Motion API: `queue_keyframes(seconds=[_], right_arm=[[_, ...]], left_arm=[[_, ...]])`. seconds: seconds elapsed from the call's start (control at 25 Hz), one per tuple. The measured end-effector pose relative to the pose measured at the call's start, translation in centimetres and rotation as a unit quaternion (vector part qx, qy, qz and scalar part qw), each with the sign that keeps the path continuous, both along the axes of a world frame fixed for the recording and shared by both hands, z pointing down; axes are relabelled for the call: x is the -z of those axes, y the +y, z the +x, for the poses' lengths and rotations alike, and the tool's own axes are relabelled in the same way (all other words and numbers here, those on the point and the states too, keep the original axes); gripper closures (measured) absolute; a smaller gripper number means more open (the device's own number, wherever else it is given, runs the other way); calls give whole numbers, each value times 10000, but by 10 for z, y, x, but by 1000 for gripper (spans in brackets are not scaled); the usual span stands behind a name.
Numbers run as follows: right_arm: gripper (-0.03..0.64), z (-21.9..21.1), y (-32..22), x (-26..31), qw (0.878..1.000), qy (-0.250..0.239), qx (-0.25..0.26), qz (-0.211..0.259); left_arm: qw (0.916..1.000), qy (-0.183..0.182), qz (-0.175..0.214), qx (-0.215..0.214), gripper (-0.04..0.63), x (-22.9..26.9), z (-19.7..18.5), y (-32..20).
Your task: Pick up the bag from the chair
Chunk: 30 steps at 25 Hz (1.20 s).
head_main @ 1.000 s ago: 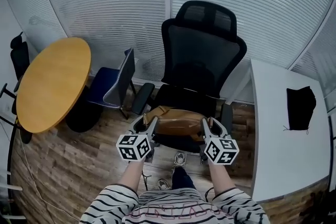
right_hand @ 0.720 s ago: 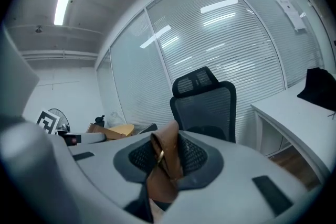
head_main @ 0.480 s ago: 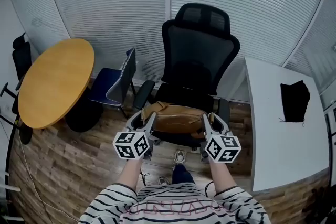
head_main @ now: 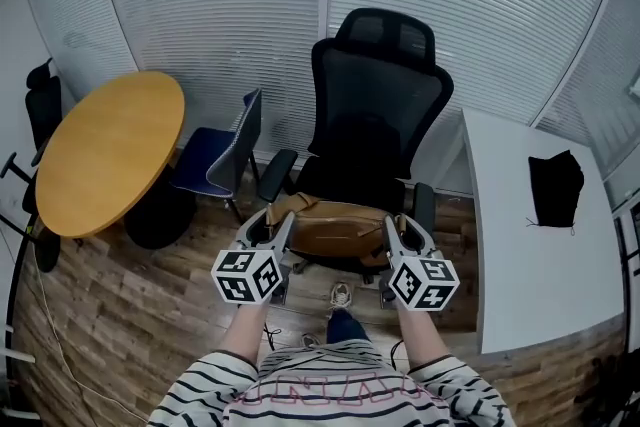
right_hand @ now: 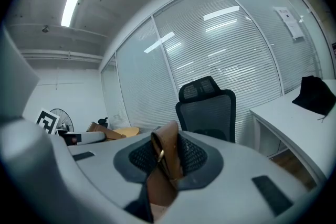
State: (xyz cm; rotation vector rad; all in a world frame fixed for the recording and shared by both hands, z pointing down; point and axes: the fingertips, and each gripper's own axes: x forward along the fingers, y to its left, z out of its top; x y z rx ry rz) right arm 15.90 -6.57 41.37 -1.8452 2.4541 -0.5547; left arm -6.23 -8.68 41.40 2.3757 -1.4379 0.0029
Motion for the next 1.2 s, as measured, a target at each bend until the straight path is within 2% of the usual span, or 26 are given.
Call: queue_keyframes(seconds=[0.52, 1.2], right_arm=[[515, -11, 11, 10, 10000, -8, 59, 10], [517, -14, -7, 3, 9999, 20, 144, -65]], left_arm=[[9999, -83, 107, 17, 414, 14, -10, 10], [9998, -168, 15, 130, 414, 7, -14, 0]])
